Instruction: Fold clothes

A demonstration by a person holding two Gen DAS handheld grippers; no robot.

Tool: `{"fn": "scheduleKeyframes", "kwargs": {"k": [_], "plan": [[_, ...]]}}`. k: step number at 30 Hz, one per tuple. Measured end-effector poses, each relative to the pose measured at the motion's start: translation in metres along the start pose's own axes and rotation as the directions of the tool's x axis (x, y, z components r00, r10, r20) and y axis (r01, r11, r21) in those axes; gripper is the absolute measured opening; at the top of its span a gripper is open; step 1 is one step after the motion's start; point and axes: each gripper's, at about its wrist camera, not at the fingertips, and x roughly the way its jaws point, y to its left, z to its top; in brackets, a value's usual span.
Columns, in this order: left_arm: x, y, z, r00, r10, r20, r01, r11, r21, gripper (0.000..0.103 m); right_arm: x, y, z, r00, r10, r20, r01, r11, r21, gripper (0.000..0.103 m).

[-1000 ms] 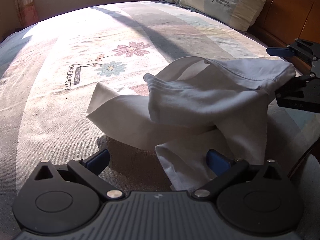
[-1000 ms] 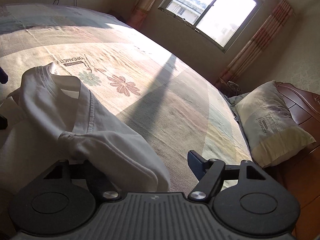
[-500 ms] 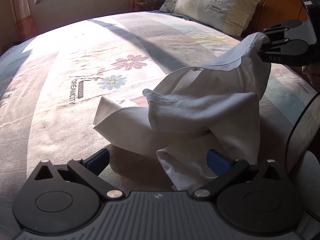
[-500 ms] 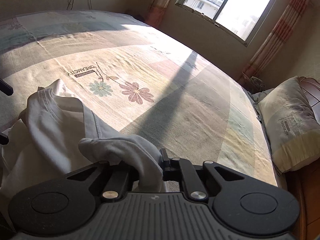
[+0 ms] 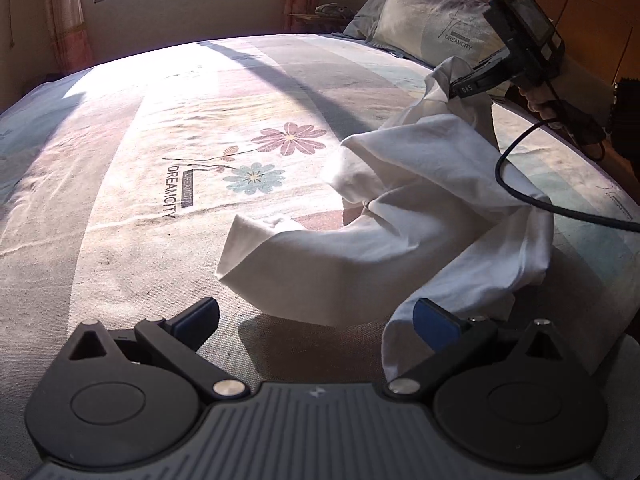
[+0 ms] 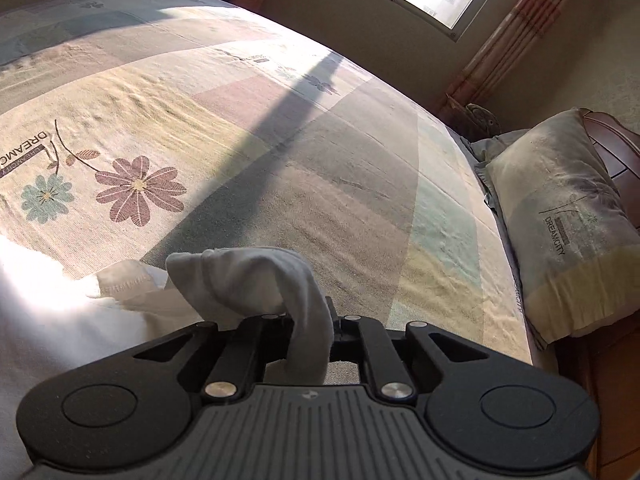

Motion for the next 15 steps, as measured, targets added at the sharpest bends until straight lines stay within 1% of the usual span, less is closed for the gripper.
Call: {"fn": "scheduleKeyframes", "kwargs": {"k": [6, 8, 9, 10, 11, 13, 15], "plan": [[0.009, 0.003, 0.005, 1.000, 0.006, 0.001, -0.006, 1.000, -0.008, 0.102, 0.057, -0.019, 0.015, 0.994, -0.086, -0.064, 0.090, 0.994, 0.058, 0.014], [0.012, 0.005, 0.006, 1.000, 0.005, 0.000, -0.005, 1.000, -0.007, 0.102, 0.069, -0.017, 0.011, 0.991, -0.077, -0.108, 0.086, 0.994, 0.074, 0.022], [0.012, 0.005, 0.007, 1.000, 0.005, 0.003, -0.005, 1.000, -0.004, 0.102, 0.069, -0.016, 0.008, 0.992, -0.068, -0.111, 0.077, 0.994, 0.082, 0.023], [0.013, 0.005, 0.007, 1.000, 0.004, 0.004, -0.004, 1.000, -0.001, 0.102, 0.066, -0.014, 0.004, 0.993, -0.054, -0.103, 0.063, 0.994, 0.088, 0.029], [0.013, 0.006, 0.008, 1.000, 0.004, 0.006, -0.004, 1.000, 0.002, 0.102, 0.061, -0.012, -0.001, 0.995, -0.039, -0.095, 0.048, 0.994, 0.094, 0.038], [0.012, 0.007, 0.010, 1.000, 0.002, 0.011, -0.002, 1.000, 0.007, 0.102, 0.042, -0.011, -0.009, 0.997, -0.011, -0.070, 0.019, 0.994, 0.110, 0.049], [0.011, 0.007, 0.012, 1.000, 0.003, 0.017, -0.003, 1.000, 0.006, 0.102, 0.015, -0.011, -0.014, 0.999, 0.016, -0.047, -0.010, 0.992, 0.126, 0.054]]}}
